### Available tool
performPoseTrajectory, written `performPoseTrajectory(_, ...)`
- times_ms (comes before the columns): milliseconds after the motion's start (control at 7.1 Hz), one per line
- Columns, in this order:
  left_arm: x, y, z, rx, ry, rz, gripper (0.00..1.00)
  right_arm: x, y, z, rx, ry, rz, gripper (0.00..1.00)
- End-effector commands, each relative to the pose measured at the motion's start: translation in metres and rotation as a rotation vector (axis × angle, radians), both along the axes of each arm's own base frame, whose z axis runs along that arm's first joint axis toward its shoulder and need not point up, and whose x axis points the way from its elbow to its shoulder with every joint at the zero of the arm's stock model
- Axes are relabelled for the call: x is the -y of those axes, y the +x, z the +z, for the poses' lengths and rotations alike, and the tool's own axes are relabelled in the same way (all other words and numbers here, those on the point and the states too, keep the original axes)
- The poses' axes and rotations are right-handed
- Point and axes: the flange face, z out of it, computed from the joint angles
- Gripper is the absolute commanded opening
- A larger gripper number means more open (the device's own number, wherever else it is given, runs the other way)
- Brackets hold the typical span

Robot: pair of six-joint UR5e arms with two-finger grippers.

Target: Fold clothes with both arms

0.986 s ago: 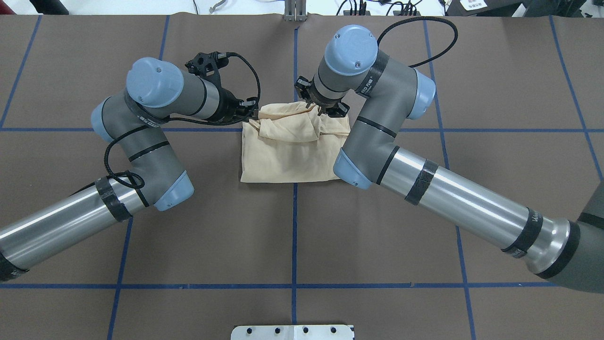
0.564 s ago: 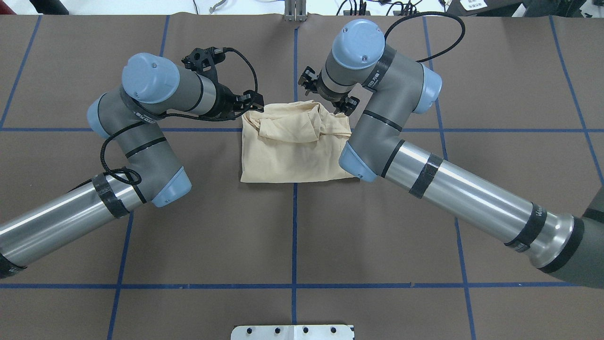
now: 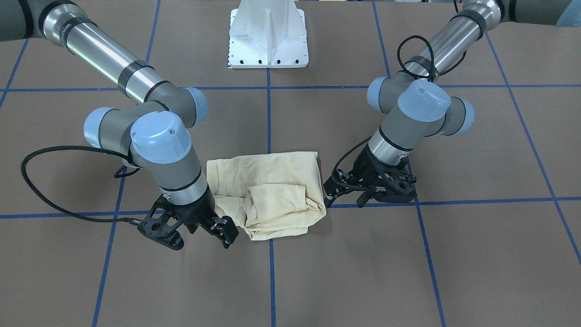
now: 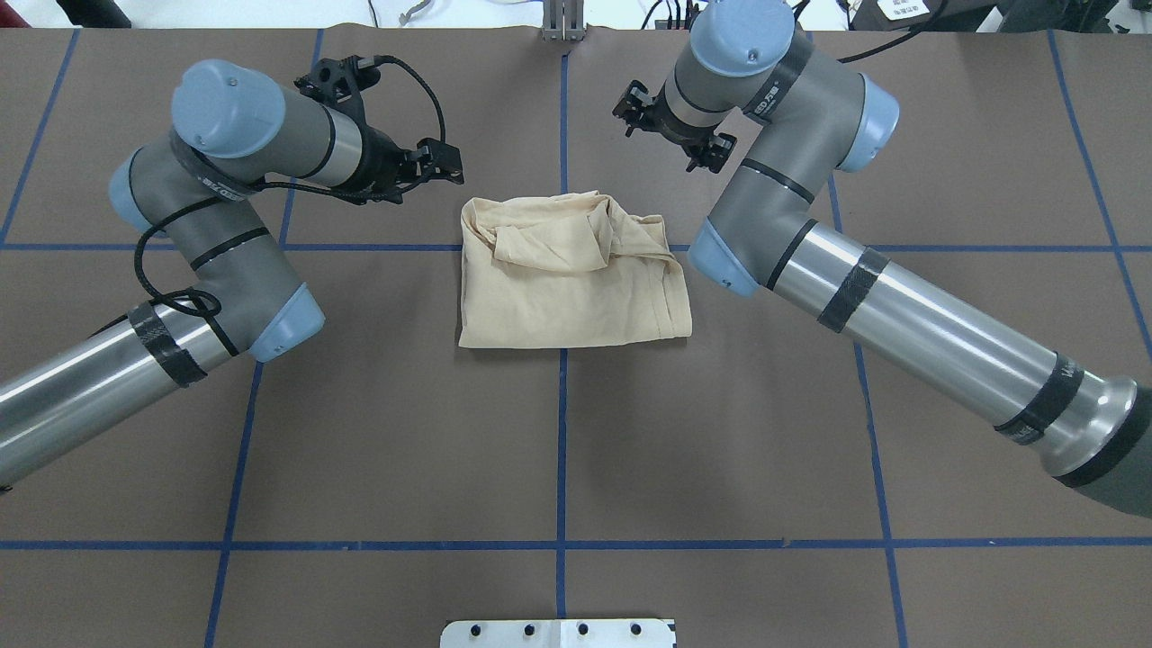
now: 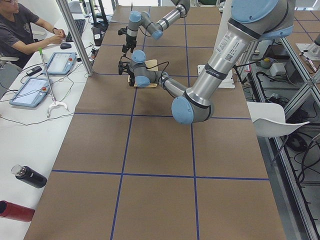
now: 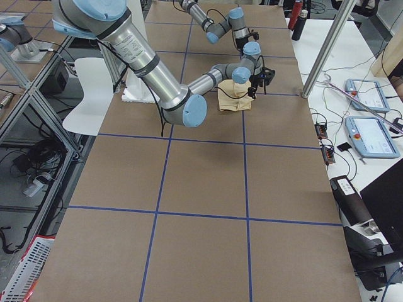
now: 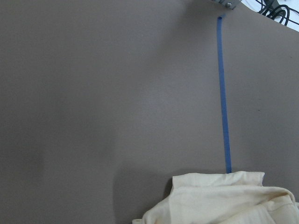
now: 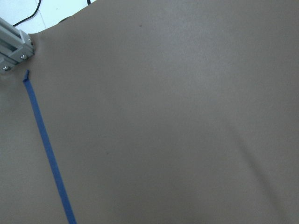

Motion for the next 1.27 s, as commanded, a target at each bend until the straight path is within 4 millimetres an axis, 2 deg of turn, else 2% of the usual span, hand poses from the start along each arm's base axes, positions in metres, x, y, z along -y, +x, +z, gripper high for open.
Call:
performPoseTrajectory(0,-0.003,-0.052,0.031,0.053,0.076,0.007,0.99,0.018,0.043,0.043,-0.077,0.042,-0.112,1.0)
performPoseTrajectory(282,-0.002,-0.118,0.073,0.13,0.138,-0.03,0.99,0.025,0.078,0.085,-0.232,0.067,-0.25,1.0)
performPoseTrajectory(423,0.0,-0.16,0.111,0.228,0.22,-0.015,0.99,0.028,0.113,0.106,-0.266,0.081,-0.284,1.0)
performPoseTrajectory(564,0.004,-0.199,0.138,0.309,0.289,-0.002,1.0,0.028,0.154,0.134,-0.254,0.081,-0.319,1.0)
performPoseTrajectory(705,0.004,-0.241,0.17,0.363,0.288,-0.013,1.0,0.034,0.198,0.16,-0.236,0.063,-0.322,1.0)
performPoseTrajectory(845,-0.003,-0.277,0.201,0.41,0.282,-0.021,1.0,0.035,0.234,0.18,-0.222,0.095,-0.375,1.0)
performPoseTrajectory(986,-0.005,-0.3,0.218,0.467,0.322,0.0,1.0,0.033,0.267,0.205,-0.218,0.109,-0.408,1.0)
performPoseTrajectory(1127,-0.004,-0.328,0.226,0.485,0.32,-0.026,1.0,0.033,0.299,0.213,-0.206,0.101,-0.378,1.0)
